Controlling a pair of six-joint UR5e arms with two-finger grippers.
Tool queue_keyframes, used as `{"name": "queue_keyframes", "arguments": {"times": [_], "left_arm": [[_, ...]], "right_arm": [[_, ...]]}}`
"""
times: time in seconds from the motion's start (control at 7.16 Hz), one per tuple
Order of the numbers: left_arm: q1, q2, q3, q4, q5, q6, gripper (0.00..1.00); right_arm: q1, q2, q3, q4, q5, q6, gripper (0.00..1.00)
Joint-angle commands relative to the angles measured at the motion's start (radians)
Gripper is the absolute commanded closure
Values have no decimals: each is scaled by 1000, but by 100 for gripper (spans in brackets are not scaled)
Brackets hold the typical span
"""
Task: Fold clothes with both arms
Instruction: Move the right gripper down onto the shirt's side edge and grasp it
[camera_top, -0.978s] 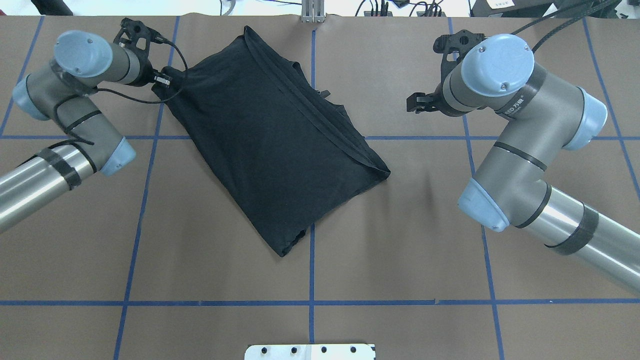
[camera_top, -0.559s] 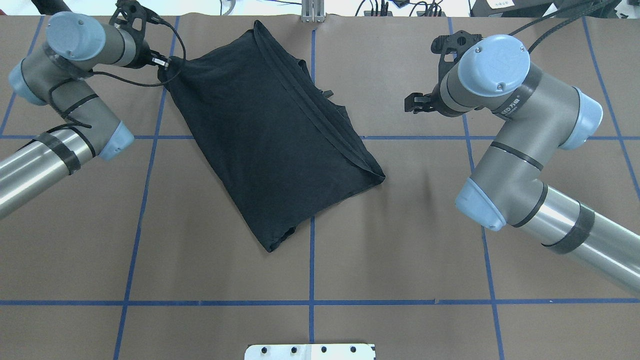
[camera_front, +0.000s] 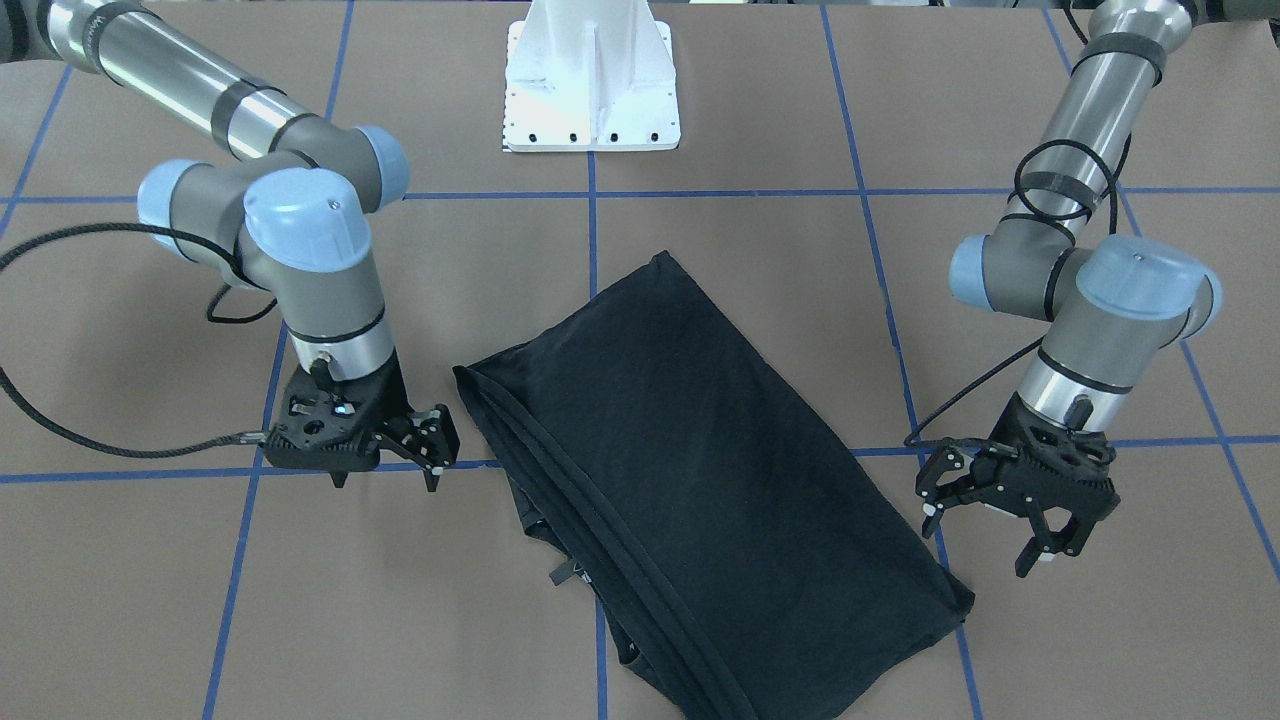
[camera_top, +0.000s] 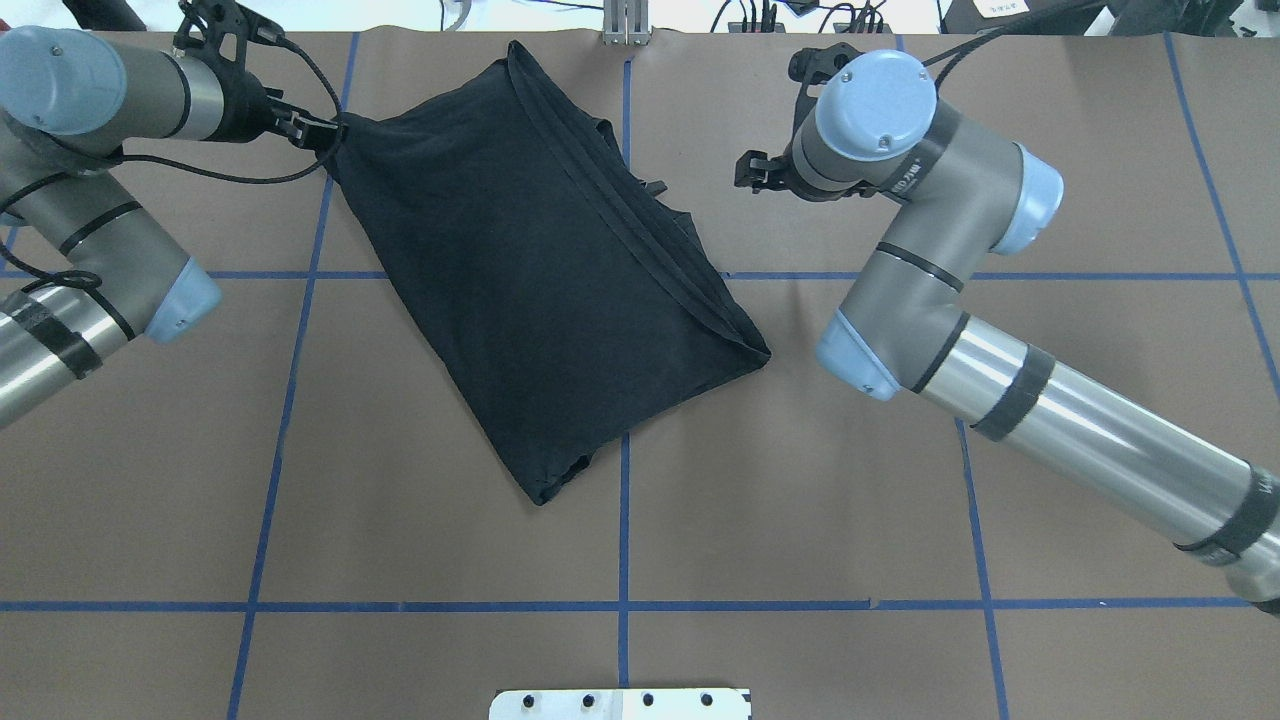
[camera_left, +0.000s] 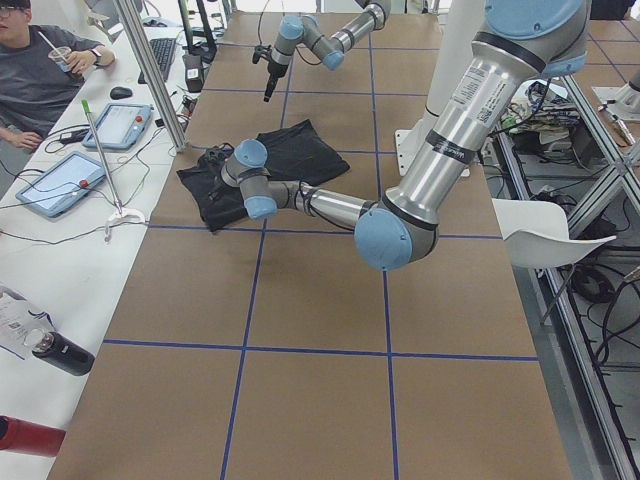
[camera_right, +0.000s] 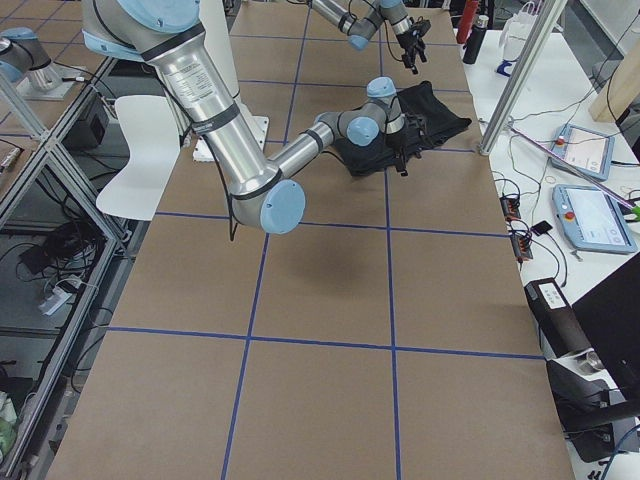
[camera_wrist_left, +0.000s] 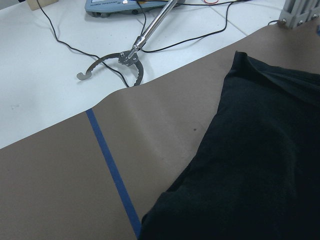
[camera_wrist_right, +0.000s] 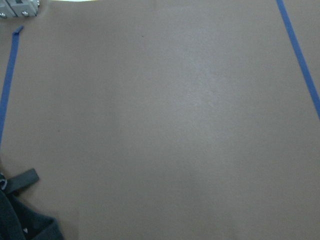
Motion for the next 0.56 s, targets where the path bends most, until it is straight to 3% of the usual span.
{"name": "queue_keyframes", "arguments": {"times": [0.0, 0.28, 0.42], "left_arm": [[1, 62, -112, -17, -4, -1, 0], [3, 109, -198, -17, -4, -11, 0], [6, 107, -201, -17, -1, -59, 0]], "right_arm": [[-20, 85, -150, 105, 23, 91, 0], [-31, 161, -263, 139, 24, 123, 2], [-43, 162, -291, 180, 23, 128, 8]]}}
